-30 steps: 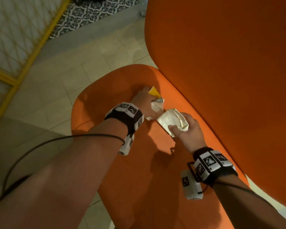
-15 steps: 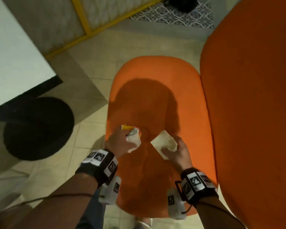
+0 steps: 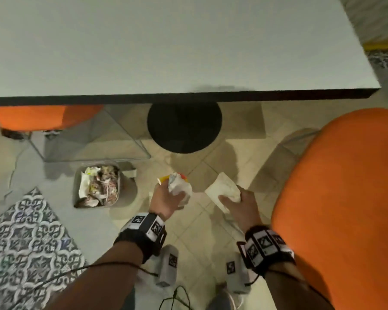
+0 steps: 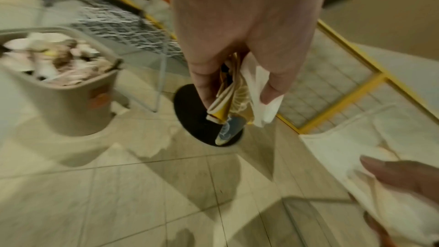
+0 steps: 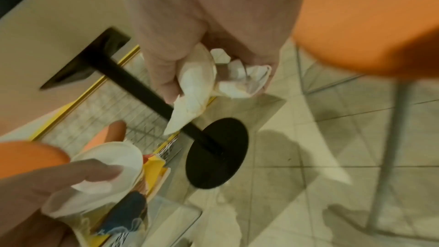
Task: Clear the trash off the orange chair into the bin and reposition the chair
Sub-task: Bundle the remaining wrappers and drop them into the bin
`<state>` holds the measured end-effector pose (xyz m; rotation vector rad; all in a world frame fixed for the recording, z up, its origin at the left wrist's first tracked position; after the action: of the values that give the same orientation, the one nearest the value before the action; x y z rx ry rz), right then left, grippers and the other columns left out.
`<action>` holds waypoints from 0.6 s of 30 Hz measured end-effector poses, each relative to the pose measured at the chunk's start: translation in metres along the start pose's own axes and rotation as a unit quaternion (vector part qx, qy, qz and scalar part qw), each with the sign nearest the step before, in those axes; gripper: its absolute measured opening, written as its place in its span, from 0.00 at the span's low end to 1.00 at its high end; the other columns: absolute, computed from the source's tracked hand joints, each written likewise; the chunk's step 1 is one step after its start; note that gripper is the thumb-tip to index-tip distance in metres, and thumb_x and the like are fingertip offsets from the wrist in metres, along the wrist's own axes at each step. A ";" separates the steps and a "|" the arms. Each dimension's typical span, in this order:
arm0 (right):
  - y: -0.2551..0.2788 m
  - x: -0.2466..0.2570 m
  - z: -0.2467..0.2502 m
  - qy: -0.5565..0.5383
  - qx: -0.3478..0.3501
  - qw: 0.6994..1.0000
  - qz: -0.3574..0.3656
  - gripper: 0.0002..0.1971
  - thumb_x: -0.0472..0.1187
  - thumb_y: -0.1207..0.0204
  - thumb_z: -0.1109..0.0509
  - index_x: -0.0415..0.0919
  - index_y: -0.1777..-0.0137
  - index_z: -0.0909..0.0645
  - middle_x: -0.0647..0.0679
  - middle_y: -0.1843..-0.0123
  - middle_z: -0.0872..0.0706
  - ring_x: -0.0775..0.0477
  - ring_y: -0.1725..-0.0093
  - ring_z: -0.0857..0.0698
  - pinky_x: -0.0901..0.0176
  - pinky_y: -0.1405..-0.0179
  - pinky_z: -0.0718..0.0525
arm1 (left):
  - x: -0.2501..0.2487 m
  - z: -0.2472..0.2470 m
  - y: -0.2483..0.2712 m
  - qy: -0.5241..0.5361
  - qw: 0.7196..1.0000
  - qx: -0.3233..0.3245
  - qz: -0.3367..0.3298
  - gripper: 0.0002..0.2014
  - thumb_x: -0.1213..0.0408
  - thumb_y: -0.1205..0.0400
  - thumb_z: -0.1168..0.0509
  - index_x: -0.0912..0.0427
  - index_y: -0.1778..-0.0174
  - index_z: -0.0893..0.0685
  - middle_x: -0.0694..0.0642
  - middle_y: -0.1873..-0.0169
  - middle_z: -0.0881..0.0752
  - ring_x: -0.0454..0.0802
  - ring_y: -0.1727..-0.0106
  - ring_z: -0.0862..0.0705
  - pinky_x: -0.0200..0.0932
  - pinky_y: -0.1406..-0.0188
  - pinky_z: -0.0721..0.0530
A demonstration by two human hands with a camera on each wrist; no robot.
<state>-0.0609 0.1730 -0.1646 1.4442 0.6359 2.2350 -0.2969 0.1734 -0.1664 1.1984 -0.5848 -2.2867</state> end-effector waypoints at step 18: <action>-0.061 0.098 -0.475 0.127 0.165 0.977 -0.050 0.24 0.53 0.34 0.24 0.46 0.38 0.17 0.44 0.39 0.18 0.44 0.42 0.16 0.47 0.36 0.19 | 0.287 0.284 -0.118 -0.035 0.990 -0.070 0.119 0.24 0.55 0.26 0.29 0.61 0.38 0.22 0.60 0.49 0.29 0.65 0.46 0.21 0.48 0.44 0.23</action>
<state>-0.5303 0.2031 -0.2991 1.2420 1.1844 2.3331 -0.7032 0.1357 -0.2665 0.9333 -0.5500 -2.1352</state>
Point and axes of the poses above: each hand's wrist, its own y-axis away from the middle knuckle, its own z-axis out of the back of the hand, x = y × z, the point moved 7 cm from there along -y, towards the middle knuckle
